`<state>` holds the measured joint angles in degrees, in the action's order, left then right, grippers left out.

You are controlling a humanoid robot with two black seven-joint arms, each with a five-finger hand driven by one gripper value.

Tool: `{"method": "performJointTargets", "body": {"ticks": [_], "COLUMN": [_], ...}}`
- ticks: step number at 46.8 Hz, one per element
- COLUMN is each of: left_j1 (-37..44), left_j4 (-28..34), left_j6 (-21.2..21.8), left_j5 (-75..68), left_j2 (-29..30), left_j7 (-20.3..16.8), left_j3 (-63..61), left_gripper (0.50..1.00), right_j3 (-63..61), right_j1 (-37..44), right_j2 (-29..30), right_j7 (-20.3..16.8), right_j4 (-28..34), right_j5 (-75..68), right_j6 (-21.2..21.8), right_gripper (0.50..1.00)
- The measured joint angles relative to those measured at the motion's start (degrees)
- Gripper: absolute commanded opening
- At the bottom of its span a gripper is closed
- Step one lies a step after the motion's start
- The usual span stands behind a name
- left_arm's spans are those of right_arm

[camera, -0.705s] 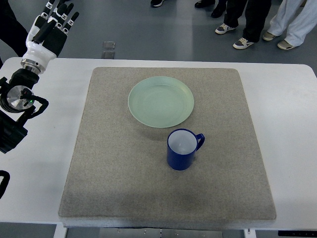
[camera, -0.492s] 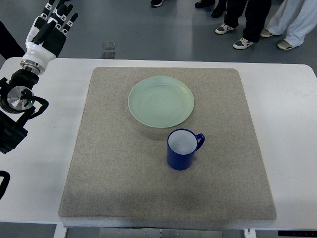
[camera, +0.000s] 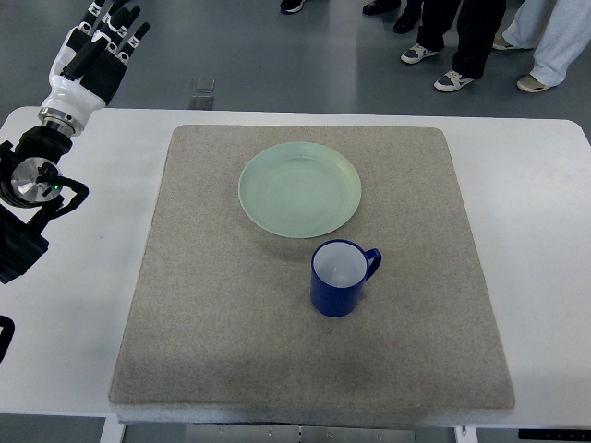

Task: Place cup left of plate with left hand
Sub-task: 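Raise the left hand and open its fingers above the table edge, then extend the open left hand over the mat toward the plate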

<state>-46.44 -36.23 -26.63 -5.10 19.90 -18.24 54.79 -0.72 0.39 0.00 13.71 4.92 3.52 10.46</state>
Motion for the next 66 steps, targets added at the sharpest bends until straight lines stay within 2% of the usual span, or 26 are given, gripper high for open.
{"method": "performJointTargets", "body": {"ticks": [17, 27, 30, 43, 53, 66], "left_j1": [-0.7, -0.67, -0.54, -0.46, 0.14, 0.19], "left_j4": [-4.94, -7.23, -7.91, -8.58, -11.69, -15.72], "left_j6": [-0.74, -7.5, -8.3, -8.39, -8.39, -8.37], "left_j5": [-4.87, -14.25, -18.44, -28.73, -32.8, -33.06], "left_j2": [3.85, 6.38, 7.22, 9.22, 9.98, 9.22], "left_j7": [0.39, 0.55, 0.58, 0.59, 0.58, 0.57], "left_j3": [-4.98, -6.64, -6.73, -6.72, -7.38, -16.54], "left_gripper": [1.0, 0.999, 0.999, 0.999, 1.0, 1.0], "right_j3": [0.0, 0.01, 0.02, 0.02, 0.01, 0.01], "right_j1": [0.0, 0.0, 0.01, 0.02, 0.0, -0.01], "right_j2": [0.0, 0.0, 0.0, 0.0, 0.0, 0.0], "right_j7": [0.0, 0.0, 0.0, 0.01, 0.01, 0.01], "right_j4": [0.0, 0.0, 0.0, 0.0, -0.02, 0.0], "right_j5": [0.0, 0.0, 0.0, 0.0, 0.0, 0.0], "right_j6": [0.0, -0.01, 0.0, -0.01, 0.0, -0.01], "right_gripper": [0.932, 0.932, 0.932, 0.932, 0.932, 0.932]}}
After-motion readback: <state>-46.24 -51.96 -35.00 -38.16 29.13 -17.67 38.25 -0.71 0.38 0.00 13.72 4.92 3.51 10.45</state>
